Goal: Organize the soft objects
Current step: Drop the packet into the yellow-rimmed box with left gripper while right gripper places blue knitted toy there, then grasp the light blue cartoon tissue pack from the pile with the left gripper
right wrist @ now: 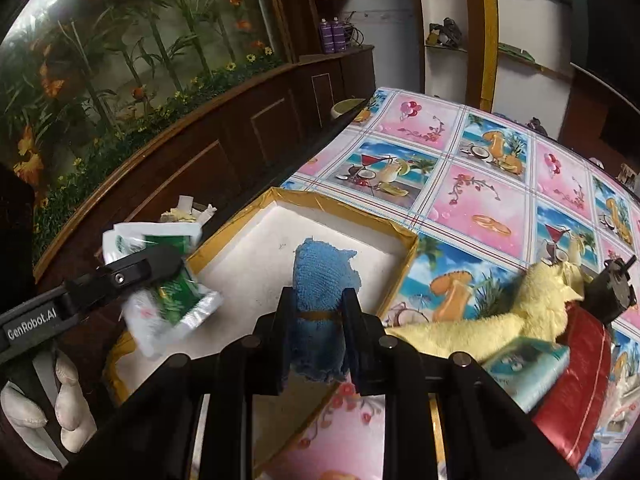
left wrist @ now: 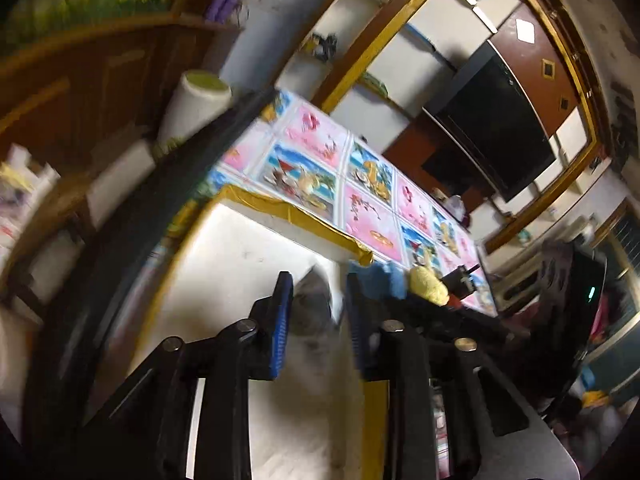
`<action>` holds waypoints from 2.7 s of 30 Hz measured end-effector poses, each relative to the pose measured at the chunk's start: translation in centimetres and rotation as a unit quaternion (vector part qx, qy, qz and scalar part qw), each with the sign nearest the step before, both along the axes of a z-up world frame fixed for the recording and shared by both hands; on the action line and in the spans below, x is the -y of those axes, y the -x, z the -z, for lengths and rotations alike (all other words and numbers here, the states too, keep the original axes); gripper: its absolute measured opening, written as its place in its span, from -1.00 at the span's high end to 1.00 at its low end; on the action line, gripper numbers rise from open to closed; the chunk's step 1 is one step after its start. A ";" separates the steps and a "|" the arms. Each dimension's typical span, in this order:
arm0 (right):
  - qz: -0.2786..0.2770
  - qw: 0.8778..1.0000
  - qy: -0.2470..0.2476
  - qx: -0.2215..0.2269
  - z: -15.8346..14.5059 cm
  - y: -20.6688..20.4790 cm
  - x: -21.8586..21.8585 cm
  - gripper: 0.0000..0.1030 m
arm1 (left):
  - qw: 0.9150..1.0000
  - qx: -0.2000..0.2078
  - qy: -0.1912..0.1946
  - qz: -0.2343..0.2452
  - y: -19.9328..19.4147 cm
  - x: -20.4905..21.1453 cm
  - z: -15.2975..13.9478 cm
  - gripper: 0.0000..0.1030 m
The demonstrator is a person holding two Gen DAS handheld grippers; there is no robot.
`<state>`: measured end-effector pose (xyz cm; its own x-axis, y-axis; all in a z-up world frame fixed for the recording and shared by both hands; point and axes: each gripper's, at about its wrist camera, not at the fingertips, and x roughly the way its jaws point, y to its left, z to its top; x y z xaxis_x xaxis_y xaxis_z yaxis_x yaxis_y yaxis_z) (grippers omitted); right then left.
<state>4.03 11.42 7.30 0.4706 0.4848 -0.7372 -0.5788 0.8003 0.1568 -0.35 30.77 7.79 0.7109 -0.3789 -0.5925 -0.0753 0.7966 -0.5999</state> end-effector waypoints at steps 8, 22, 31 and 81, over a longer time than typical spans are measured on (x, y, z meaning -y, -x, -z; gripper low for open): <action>0.025 1.000 -0.013 -0.010 -0.3 -1.5 0.6 0.30 | 0.998 -0.037 0.040 -0.013 -1.3 -0.7 2.2 0.04; 0.127 0.988 -0.042 0.076 -2.9 5.0 17.3 -0.25 | 0.999 -0.019 -0.022 0.033 5.3 6.8 0.1 -0.06; 0.209 0.974 -0.068 0.051 1.1 4.6 26.8 -0.27 | 0.993 -0.034 -0.073 0.084 3.5 15.7 0.0 -0.06; 0.271 0.943 -0.191 -0.027 4.8 5.1 37.2 -0.27 | 0.981 0.037 -0.104 0.159 7.8 20.1 -0.7 0.68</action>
